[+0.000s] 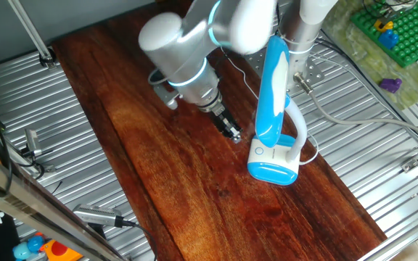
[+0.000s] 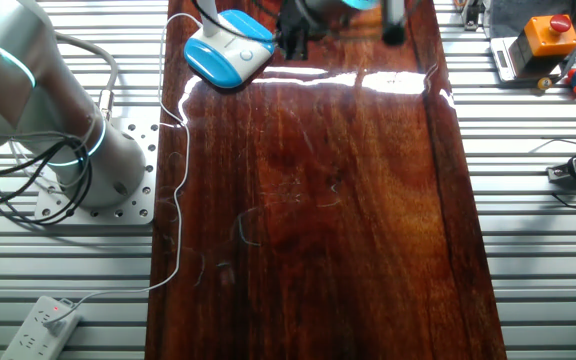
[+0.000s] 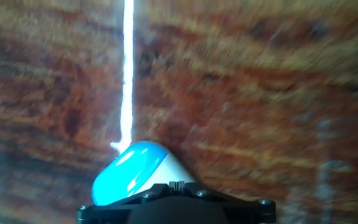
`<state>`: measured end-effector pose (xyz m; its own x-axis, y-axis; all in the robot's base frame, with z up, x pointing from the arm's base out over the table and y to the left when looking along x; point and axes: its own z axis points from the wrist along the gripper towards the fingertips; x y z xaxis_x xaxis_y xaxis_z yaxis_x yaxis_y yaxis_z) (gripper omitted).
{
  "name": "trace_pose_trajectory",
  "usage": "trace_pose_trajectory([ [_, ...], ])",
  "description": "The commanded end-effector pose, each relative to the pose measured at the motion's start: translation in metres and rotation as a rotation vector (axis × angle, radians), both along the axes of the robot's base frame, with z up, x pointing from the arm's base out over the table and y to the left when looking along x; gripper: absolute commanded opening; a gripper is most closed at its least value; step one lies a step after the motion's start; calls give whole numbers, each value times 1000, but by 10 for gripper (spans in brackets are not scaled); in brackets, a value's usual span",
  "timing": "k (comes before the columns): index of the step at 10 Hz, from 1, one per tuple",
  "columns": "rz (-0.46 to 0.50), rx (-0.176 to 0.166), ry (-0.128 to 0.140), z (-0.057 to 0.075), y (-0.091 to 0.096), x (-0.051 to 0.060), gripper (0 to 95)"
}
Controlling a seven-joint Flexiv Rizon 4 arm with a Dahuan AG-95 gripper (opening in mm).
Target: Turn off the desk lamp by pressing the button
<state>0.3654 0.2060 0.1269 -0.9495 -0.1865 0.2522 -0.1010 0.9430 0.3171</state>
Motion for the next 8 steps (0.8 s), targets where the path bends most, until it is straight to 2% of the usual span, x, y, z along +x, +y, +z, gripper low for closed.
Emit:
trace_pose_trajectory([
  [1,45,-30,-46,4,-9,29,0],
  [2,54,-15,-35,2,-9,32,0],
  [3,72,-8,-38,-1,-9,33,0],
  [8,99,-12,-51,-12,-11,39,0],
])
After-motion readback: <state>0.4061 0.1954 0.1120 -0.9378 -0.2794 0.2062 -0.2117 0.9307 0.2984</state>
